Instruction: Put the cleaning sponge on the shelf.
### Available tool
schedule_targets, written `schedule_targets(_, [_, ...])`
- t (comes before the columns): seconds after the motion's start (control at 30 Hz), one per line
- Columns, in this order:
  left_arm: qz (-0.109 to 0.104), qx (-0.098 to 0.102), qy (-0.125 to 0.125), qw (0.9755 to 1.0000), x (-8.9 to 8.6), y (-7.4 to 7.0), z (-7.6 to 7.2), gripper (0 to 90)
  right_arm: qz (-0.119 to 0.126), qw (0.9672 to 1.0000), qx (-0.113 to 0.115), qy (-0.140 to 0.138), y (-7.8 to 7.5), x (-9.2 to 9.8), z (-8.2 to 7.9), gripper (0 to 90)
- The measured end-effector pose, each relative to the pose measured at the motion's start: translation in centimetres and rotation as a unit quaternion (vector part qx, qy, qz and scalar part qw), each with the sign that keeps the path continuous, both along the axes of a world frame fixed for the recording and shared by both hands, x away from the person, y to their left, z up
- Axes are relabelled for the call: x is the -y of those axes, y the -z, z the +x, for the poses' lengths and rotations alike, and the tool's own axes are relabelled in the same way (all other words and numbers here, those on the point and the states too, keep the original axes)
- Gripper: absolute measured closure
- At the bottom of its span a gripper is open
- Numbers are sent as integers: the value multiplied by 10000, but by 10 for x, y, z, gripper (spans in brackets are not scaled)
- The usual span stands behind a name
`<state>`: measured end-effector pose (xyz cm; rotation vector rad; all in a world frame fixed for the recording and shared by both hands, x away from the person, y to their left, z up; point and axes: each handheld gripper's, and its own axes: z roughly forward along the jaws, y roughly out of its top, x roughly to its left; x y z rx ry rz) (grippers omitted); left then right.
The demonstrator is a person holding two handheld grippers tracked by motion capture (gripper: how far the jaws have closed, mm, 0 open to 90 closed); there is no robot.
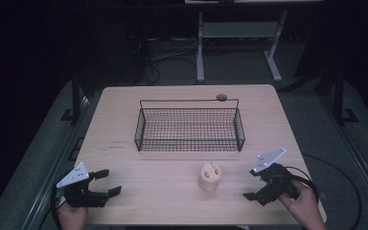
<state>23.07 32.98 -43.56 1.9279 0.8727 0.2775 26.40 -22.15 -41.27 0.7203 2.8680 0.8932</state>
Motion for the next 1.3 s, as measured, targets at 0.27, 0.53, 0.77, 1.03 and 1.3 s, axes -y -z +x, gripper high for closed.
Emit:
schedule_targets(0.27, [11, 18, 5, 10000, 0, -1, 0, 134, -148, 9997, 51, -180, -8, -10, 2, 146])
schedule_targets(0.53, [17, 16, -4, 10000, -1, -1, 0, 134, -203, 9992, 57, -354, -16, -22, 7, 146])
schedule_targets(0.77, [-3, 23, -10, 10000, -1, -1, -1, 134, -270, 9988, 18, -417, -22, -32, 12, 147])
schedule_targets(1.03, [-9, 25, -20, 10000, -2, -1, -1, 134, -379, 9977, 37, -564, -28, -44, 16, 147])
schedule_targets(1.3, [-14, 24, -15, 10000, -2, -2, 0, 134, -496, 9965, 17, -674, -31, -54, 21, 148])
